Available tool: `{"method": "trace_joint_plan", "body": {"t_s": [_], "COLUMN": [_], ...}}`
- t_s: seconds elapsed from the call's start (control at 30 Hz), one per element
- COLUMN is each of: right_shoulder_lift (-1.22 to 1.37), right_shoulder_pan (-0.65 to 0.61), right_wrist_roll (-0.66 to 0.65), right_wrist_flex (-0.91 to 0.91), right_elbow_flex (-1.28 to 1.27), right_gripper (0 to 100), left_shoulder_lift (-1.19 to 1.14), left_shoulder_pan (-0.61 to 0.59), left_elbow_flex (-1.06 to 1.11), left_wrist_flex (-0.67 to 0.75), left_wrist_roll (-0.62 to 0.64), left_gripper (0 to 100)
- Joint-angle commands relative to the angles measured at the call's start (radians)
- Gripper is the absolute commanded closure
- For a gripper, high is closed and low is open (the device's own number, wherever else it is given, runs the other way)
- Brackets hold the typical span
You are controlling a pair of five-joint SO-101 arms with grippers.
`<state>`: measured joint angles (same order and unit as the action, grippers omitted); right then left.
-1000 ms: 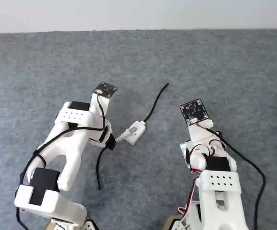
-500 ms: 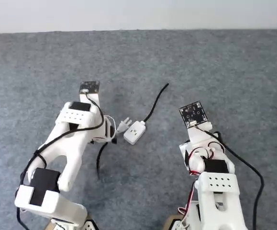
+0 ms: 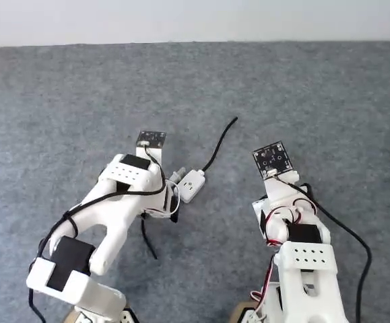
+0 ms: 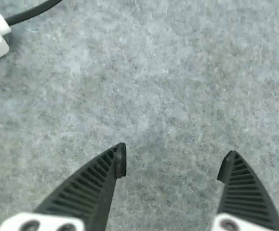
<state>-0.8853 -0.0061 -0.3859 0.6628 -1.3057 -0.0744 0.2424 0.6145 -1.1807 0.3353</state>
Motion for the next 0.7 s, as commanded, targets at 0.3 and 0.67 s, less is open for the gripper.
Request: {"method": "trace_joint_plan", "body": {"t_s": [0.3,0.67], "right_shoulder_lift": [-0.007,-0.007], "right_shoulder_pan": [0.007,0.007], "right_wrist_roll": [0.009,0.009], "right_wrist_flex": [-0.019,-0.019], "right_elbow_flex": [0.005,0.005], "right_gripper": [68.4,68.4], "left_shoulder_lift": [0.038,0.026], "left_shoulder_pan": [0.003,-0.140], "left_elbow_flex": [-0.018,-0.189], "left_wrist_flex": [0.015,-0.161], "left_wrist_roll": [0.201,0.210], "left_gripper": [75,75]}}
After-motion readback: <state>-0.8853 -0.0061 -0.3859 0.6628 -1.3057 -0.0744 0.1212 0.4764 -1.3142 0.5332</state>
